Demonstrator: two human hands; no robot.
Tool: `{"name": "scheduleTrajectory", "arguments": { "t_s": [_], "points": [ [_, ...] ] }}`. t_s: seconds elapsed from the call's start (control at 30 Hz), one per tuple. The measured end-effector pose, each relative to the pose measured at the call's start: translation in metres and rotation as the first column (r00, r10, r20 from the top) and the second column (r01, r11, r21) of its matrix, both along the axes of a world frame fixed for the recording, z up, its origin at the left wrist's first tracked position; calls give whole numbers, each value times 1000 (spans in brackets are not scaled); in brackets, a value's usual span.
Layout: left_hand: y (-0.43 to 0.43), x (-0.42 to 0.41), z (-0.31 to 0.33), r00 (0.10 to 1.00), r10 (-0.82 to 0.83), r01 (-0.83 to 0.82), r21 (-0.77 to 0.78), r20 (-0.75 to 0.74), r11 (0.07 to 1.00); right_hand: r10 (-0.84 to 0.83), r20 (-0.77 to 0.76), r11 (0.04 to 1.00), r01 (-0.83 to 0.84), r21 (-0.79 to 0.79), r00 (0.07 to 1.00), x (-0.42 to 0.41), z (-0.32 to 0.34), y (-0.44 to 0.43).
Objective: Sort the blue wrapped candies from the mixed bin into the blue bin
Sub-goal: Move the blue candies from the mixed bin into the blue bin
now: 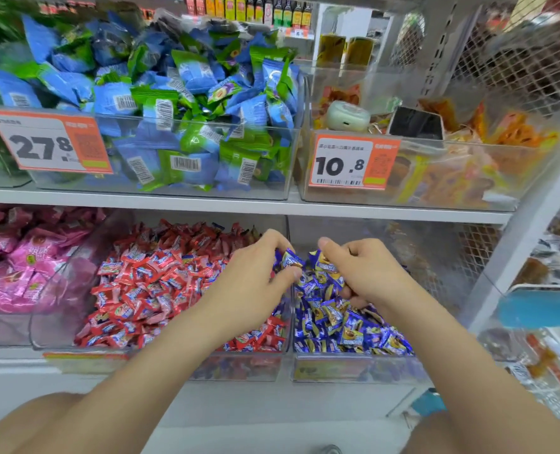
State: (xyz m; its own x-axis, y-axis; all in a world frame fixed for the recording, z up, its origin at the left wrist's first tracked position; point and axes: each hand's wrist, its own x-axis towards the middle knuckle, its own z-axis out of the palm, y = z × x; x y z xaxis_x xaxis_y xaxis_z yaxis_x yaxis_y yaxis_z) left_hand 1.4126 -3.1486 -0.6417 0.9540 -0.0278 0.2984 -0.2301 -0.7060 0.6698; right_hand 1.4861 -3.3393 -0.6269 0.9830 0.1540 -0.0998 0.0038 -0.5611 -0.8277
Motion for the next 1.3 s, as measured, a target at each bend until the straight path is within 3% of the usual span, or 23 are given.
{"name": "scheduleTrajectory", "arguments": {
  "t_s": [0.1, 0.23, 0.3, 0.43, 0.53, 0.63, 0.73, 0.87, 1.03, 1.23, 1.3],
  "points": [
    [-32, 10, 5, 991, -133, 132, 104, 8, 986, -58, 9, 970, 59, -236, 998, 13, -12, -35],
    [-59, 35, -1, 966, -234, 254, 248, -106, 935, -46, -112, 998, 40, -57, 993, 17, -18, -53],
    [-60, 39, -3, 964, -245, 264, 328, -101, 907, -10, -130, 998, 3, -55, 992, 14, -15, -56],
    [-32, 28, -1, 996, -78, 67, 207, 45, 976, 126, 26, 925, -108, -363, 992, 4, -8, -54],
    [10, 26, -5, 989, 126, -109, 189, -82, 976, 192, 112, 887, -124, -444, 975, -4, -7, -40],
    [41, 33, -17, 951, 128, -38, 304, -282, 952, 212, 224, 918, -115, -381, 951, -7, -3, -21],
    [45, 37, -29, 953, -16, 117, 320, -302, 940, 220, 256, 956, -156, -250, 941, -14, 3, -2],
    [39, 42, -43, 907, -144, 288, 333, -396, 898, 306, 310, 938, -230, -259, 900, -19, 4, 24],
    [52, 47, -50, 910, -198, 348, 412, -365, 842, 396, 314, 905, -309, -292, 863, -14, 1, 48],
    [40, 45, -54, 967, -175, 256, 676, -187, 691, 420, 323, 894, -325, -308, 848, -4, -4, 57],
    [45, 46, -54, 965, -165, 259, 653, -204, 711, 460, 321, 868, -345, -356, 828, -4, -6, 56]
  ]
}}
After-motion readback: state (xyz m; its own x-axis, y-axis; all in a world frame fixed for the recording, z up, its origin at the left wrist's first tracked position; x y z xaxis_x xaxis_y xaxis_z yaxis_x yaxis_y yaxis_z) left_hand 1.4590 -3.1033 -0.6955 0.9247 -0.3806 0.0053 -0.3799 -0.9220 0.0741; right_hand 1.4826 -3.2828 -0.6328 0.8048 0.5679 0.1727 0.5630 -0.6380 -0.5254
